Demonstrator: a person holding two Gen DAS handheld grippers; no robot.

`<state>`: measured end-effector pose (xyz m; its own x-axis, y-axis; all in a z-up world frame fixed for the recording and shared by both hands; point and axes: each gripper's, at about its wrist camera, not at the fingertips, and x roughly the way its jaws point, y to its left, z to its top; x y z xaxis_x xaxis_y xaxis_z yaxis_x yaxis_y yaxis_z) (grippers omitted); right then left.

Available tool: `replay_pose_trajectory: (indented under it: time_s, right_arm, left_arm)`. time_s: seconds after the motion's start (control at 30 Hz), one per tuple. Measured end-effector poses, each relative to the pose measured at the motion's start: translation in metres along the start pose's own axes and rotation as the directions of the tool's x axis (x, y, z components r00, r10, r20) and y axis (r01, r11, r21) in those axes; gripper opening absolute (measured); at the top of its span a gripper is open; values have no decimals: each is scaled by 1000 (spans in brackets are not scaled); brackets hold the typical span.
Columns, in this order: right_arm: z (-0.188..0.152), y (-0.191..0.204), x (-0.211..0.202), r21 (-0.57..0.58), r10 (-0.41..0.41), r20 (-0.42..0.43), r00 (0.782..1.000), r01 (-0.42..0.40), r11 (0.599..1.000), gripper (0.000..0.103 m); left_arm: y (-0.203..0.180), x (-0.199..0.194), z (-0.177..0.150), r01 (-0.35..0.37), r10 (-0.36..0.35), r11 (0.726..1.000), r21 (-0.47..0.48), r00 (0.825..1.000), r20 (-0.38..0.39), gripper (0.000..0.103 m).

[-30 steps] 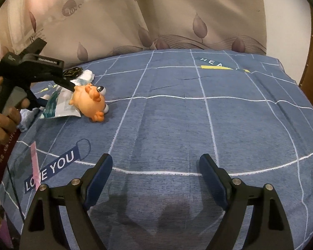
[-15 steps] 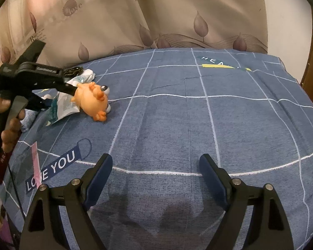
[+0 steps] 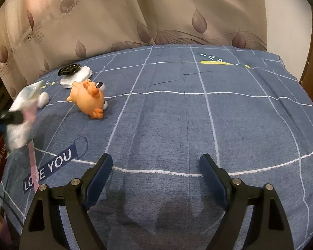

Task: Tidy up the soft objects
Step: 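Carry the wet-wipe packet over the tray with the left tool while the right tool grasps the orange toy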

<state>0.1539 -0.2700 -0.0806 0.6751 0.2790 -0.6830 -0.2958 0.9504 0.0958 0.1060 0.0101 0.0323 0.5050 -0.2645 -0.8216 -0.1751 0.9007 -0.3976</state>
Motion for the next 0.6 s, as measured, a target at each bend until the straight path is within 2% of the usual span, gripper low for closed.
replay_pose_trajectory:
  time_s: [0.1, 0.17, 0.23, 0.37, 0.5, 0.6]
  right_arm:
    - [-1, 3, -7, -26, 33, 32, 999, -33, 999, 83]
    - [0, 10, -10, -69, 56, 33, 998, -54, 996, 79]
    - [6, 22, -13, -139, 109, 23, 994, -104, 985, 70]
    - [32, 50, -16, -268, 162, 27, 986, -149, 952, 70]
    - [62, 81, 7, -414, 153, -36, 988, -154, 897, 70]
    - [74, 98, 29, -472, 124, -82, 989, -148, 869, 70]
  left_arm:
    - [4, -13, -15, 28, -29, 999, -28, 1000, -11, 52]
    - [6, -23, -23, 38, -39, 999, -33, 999, -11, 52]
    - [11, -34, -30, 56, -56, 998, -42, 998, -14, 52]
    - [17, -54, -38, 60, -60, 997, -45, 998, 0, 52]
    - [35, -81, -46, 65, -63, 995, -81, 998, 31, 52]
    - [51, -99, -50, 64, -57, 991, -117, 996, 62, 52]
